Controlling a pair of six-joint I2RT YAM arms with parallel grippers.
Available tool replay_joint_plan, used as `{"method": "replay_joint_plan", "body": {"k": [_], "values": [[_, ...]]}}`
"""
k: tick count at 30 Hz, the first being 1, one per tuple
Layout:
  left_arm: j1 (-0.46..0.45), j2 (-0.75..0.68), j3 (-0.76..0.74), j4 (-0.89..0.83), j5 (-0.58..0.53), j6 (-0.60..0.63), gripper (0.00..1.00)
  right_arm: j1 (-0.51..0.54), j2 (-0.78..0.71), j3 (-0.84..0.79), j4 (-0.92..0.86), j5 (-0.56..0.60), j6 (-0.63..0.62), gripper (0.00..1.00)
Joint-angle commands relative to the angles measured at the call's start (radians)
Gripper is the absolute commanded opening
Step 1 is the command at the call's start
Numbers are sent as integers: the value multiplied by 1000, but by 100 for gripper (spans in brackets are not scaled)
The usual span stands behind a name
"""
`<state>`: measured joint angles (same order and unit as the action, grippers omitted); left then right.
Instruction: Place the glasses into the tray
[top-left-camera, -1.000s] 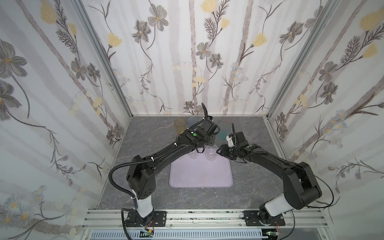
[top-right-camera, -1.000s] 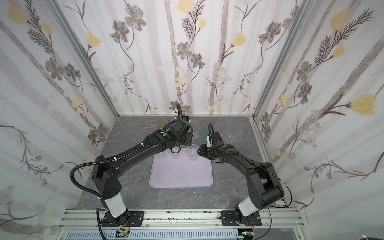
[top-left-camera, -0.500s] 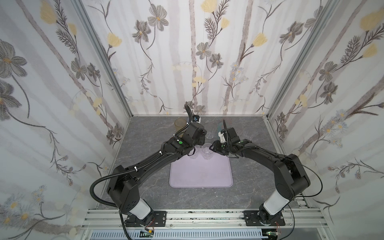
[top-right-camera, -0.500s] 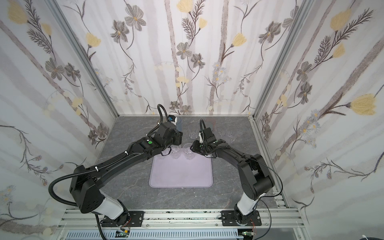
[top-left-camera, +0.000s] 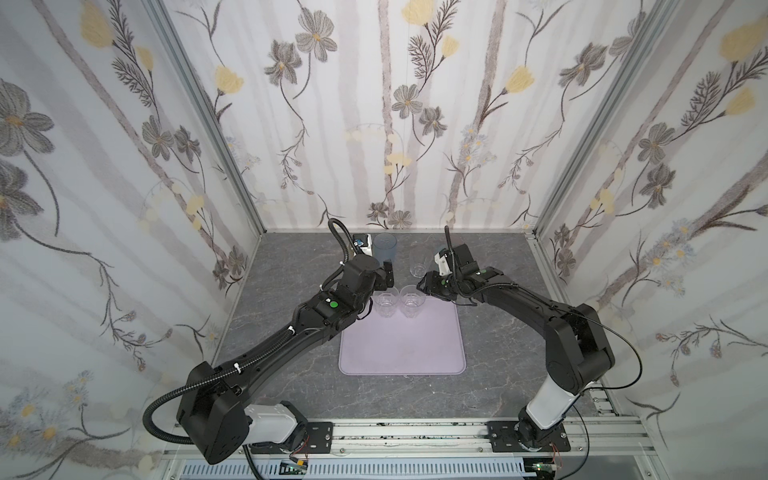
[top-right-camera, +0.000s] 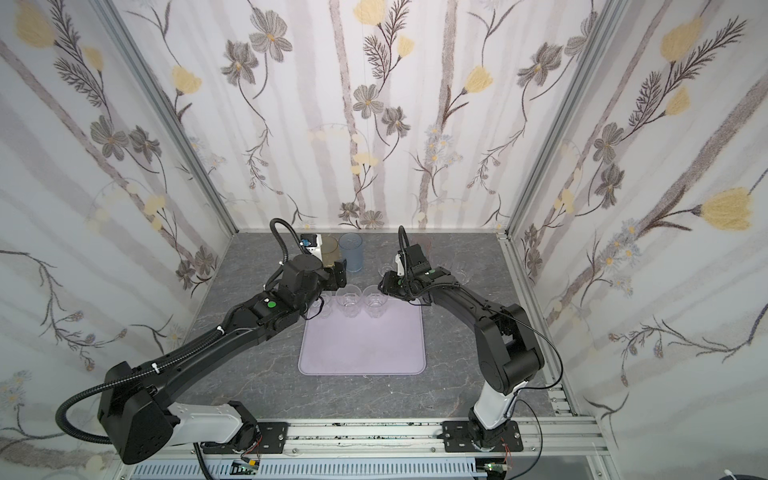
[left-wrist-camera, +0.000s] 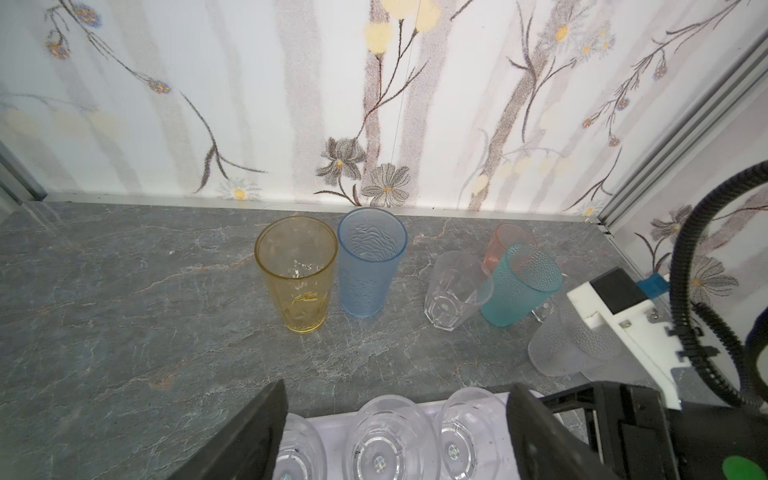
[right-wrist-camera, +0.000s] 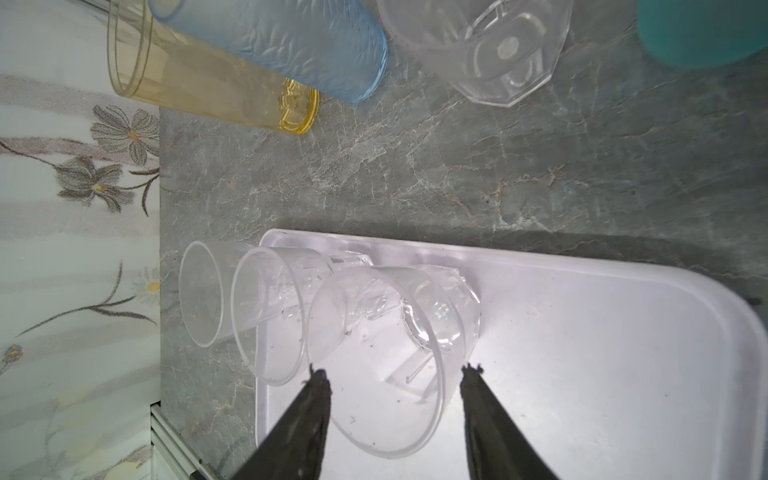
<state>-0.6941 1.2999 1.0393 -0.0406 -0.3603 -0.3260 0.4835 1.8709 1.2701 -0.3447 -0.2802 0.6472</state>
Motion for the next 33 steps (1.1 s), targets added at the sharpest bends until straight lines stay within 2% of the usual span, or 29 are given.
{"method": "replay_joint_plan", "body": {"k": [1,8,13,19,33], "values": [[13,-33,-52,148,90,-11,84,-13,-19,57,-50,97,-45,52],[-6,3,-125,263,181,-47,75,-32,74,239,-97,313,-44,51],[-62,25,-173,333,175,-83,74,-34,176,351,-94,354,-22,50],[-87,65,-167,335,160,-93,74,-45,290,466,-66,304,32,50],[-87,63,-199,332,129,-104,74,-36,438,508,-41,277,85,44]]}}
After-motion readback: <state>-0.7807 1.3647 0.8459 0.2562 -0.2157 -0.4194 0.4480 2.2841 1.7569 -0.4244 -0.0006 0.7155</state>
